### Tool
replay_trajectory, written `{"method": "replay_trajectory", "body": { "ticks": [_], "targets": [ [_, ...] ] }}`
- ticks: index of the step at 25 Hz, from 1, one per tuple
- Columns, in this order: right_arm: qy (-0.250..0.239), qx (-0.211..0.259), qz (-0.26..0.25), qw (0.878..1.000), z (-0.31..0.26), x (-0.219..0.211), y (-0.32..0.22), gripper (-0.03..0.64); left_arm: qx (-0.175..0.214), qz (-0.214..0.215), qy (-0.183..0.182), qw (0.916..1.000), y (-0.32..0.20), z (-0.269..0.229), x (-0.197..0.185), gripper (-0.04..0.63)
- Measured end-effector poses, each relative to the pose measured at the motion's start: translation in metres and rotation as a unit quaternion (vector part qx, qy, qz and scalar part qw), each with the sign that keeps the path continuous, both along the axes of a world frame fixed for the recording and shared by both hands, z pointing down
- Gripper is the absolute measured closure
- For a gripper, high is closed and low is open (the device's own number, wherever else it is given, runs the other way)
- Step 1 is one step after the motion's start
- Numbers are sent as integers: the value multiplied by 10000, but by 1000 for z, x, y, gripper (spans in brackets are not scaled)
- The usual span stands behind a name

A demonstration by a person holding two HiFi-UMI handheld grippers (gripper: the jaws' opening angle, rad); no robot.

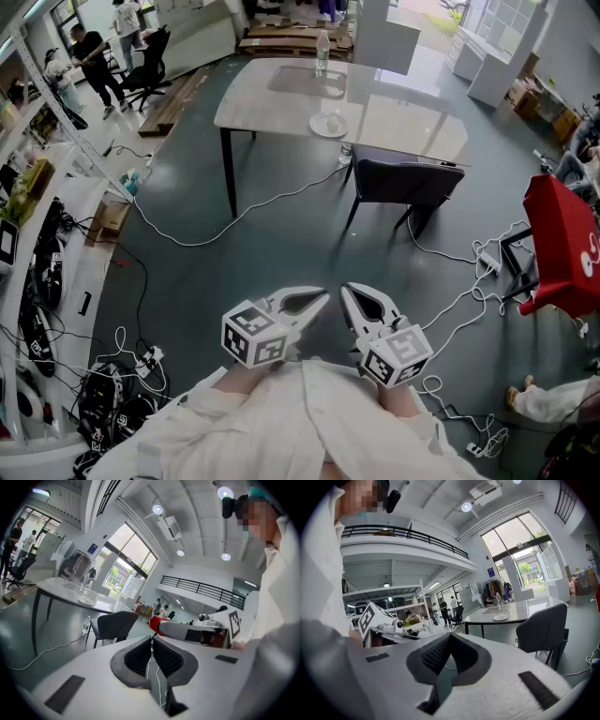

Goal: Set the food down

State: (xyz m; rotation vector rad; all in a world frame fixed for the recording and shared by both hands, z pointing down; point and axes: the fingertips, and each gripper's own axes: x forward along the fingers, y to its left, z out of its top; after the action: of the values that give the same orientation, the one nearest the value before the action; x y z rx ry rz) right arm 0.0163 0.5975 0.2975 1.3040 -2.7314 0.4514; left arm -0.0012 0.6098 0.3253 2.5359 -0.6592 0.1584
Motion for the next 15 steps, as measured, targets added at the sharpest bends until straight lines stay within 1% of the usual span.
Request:
{"method": "replay_trajectory", "body": {
  "ticks": [4, 7, 12, 15],
  "targets": [
    [-93, 24, -140, 9999, -2, -5, 1, 615, -69, 77, 21, 9999, 1, 4, 0, 569],
    [-58, 67, -159, 9998, -3, -8, 2, 615, -72, 97, 16, 9999, 4, 5, 0, 569],
    [-25, 20, -40, 10000, 0, -7, 2, 615, -21, 117, 11, 9999, 6, 3, -3, 569],
    [-192, 33, 88, 9998, -1, -7, 1, 615, -23, 97, 23, 9999, 5, 4, -9, 569]
  ]
}}
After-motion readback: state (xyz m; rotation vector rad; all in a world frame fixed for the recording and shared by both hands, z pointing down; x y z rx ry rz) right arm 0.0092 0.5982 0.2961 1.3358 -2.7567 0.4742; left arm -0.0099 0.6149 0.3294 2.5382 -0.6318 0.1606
